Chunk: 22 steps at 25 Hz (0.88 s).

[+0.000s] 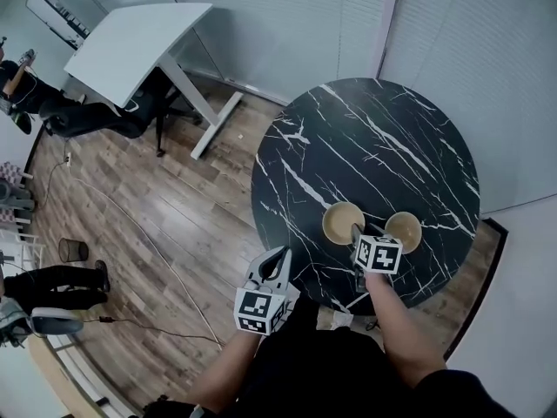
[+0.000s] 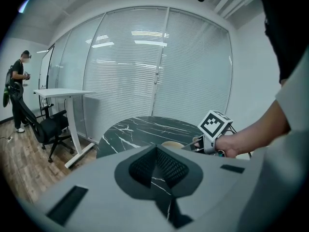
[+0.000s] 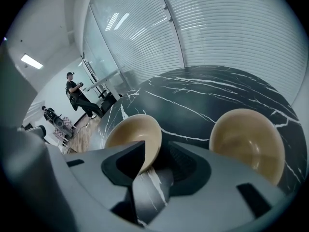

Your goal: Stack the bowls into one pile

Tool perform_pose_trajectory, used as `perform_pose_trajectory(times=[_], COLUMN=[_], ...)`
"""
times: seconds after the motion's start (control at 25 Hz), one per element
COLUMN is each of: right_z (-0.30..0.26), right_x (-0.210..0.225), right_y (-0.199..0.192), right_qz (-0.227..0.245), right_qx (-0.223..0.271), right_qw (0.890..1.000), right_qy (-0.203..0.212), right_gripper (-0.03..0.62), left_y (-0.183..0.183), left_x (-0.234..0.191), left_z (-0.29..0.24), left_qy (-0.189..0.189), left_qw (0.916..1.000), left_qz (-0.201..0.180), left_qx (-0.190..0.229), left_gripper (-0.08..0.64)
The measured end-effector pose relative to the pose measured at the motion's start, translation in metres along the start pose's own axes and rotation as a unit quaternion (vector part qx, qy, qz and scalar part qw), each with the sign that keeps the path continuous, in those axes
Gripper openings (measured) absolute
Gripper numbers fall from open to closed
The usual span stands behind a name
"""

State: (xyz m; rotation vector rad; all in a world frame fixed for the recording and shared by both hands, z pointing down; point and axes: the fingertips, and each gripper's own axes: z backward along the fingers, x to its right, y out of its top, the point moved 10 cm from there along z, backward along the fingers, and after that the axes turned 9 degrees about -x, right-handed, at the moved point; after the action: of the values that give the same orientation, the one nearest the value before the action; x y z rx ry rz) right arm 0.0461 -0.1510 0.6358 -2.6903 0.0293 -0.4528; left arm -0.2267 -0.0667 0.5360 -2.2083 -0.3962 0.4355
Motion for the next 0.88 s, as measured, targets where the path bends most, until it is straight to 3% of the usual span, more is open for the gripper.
perform_pose_trajectory(times=[0.28,0.48,0.88], right_z=[-0.013,-0.013,-0.001], right_x=[0.007,0.006,0.0], right_y=[-0.002,-0.005,-0.011], right_qz=[-0.04,-0.036,-0.017], right_qx=[-0.009,-0.01,0.015], right_qw=[0.999,0.999,1.0], right_qy=[0.002,-0.001,0.001], right_gripper=[0.135,0.041,0.023], left_y=[0.002,0.004,0.0], left_x=[-0.003,-0.002,0.0], left_z=[-0.003,-0.002,0.007], left_qy=[-0.001,0.002,0.013], left_qw=[1.0,1.0,0.9999], left_qz=[0.002,0.0,0.002], left_qx=[-0.002,0.001,0.001], left_gripper=[0.011,0.011,0.011])
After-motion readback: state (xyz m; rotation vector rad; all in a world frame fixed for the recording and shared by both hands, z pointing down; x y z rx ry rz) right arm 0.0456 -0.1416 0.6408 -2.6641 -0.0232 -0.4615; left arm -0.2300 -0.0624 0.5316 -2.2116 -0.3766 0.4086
